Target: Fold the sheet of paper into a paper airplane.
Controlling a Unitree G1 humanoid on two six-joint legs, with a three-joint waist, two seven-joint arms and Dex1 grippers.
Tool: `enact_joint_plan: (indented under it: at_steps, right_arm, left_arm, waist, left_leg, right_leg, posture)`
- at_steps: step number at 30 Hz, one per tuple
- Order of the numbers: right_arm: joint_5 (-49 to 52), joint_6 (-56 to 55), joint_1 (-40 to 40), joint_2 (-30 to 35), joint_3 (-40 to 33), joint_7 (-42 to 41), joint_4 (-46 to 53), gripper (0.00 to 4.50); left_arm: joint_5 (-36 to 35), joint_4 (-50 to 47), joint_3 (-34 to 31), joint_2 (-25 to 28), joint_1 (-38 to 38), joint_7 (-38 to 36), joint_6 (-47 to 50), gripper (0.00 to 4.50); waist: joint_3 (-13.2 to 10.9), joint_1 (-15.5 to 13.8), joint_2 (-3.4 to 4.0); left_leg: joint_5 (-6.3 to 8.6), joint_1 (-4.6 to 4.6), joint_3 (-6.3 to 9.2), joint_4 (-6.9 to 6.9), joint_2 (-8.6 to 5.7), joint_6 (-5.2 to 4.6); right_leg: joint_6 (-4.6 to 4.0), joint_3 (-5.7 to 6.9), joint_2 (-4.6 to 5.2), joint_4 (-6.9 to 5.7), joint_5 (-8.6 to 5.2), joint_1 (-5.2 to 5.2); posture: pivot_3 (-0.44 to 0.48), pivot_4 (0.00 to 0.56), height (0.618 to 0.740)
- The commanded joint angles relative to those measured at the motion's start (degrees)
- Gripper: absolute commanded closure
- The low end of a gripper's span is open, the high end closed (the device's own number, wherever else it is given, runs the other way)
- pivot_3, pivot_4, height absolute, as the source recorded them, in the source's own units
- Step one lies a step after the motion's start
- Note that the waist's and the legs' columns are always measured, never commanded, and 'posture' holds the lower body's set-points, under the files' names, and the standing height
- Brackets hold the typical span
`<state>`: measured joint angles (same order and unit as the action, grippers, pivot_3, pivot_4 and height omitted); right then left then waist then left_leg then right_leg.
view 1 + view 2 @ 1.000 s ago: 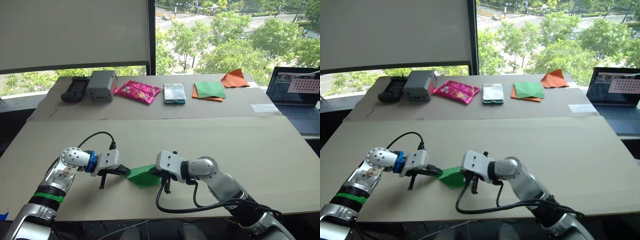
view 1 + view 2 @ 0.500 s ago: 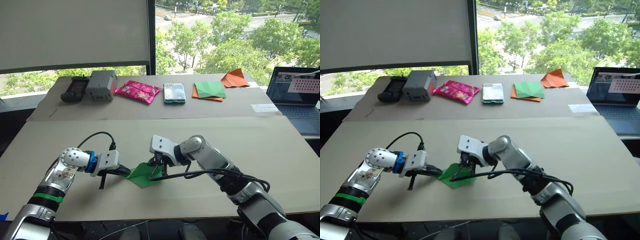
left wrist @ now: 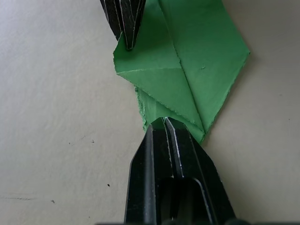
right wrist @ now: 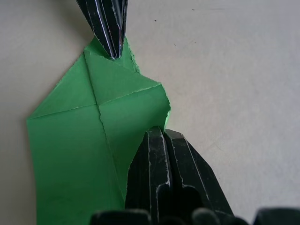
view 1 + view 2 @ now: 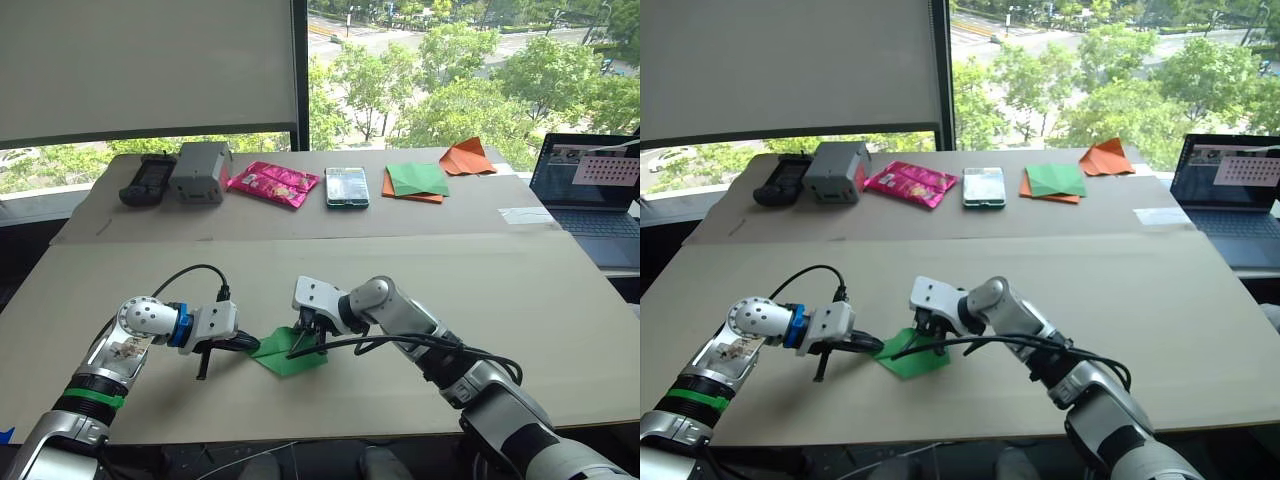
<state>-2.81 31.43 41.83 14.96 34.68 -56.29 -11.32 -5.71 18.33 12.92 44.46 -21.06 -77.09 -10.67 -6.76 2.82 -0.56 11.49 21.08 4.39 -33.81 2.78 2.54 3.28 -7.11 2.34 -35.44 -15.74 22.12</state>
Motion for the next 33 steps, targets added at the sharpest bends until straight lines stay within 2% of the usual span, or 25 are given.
enact_joint_plan:
  at_steps: [1,11,16,21,27,33]
  right_arm:
    - [-1.18,-0.41,-1.49,-0.45,0.75,0.66,-0.52,4.48]
    - [-2.03,-0.61,-2.24,-1.23,0.54,1.90,-1.51,4.48]
    - [-2.25,-0.84,-1.95,-1.69,0.32,2.39,-2.50,4.48]
    - [-2.32,-0.72,-1.99,-1.93,0.11,2.49,-2.50,4.48]
    - [-2.35,-0.22,-1.98,-1.85,-0.13,2.33,-1.84,4.48]
    - [-2.37,0.09,-2.28,-1.61,0.19,1.95,-0.93,4.48]
  left_arm:
    - [1.59,0.82,0.50,0.87,-0.05,-0.19,2.66,4.50]
    - [-8.95,-6.72,-6.07,3.12,-3.89,-3.76,18.93,4.50]
    - [-13.86,-12.48,-7.12,2.51,-2.50,-4.48,27.16,4.50]
    - [-12.08,-14.56,-5.04,1.00,1.00,-2.45,26.38,4.50]
    - [-7.85,-11.24,-3.01,-0.28,2.76,-0.08,21.71,4.50]
    - [-6.67,-8.38,-2.95,-1.28,2.58,0.60,20.20,4.50]
  waist:
    - [0.02,0.10,-0.02]
    - [-0.04,1.09,-0.24]
    - [-0.04,1.29,-0.25]
    - [-0.05,1.32,-0.23]
    - [-0.07,1.28,-0.29]
    - [-0.07,1.26,-0.29]
  left_leg:
    - [0.00,0.00,0.00,0.00,0.00,0.00]
    - [0.00,0.08,0.09,0.01,0.01,0.00]
    - [0.00,0.03,0.12,0.02,0.02,0.00]
    - [0.00,0.00,0.13,0.07,0.03,-0.01]
    - [0.00,-0.02,0.15,0.05,0.04,0.00]
    - [0.00,-0.02,0.15,0.05,0.04,0.00]
  right_leg:
    - [-0.01,0.00,0.00,-0.02,0.00,0.00]
    - [0.05,0.01,-0.10,-0.39,-0.04,0.03]
    - [-0.01,0.01,-0.13,-0.38,-0.09,0.03]
    - [-0.03,0.00,-0.15,-0.39,-0.10,0.03]
    - [-0.13,0.00,-0.17,-0.37,-0.15,0.08]
    - [-0.13,0.00,-0.17,-0.38,-0.16,0.09]
  posture:
    - [0.000,0.150,0.740]
    - [0.000,0.150,0.740]
    - [0.000,0.150,0.740]
    - [0.000,0.150,0.740]
    - [0.000,0.150,0.740]
    - [0.000,0.150,0.740]
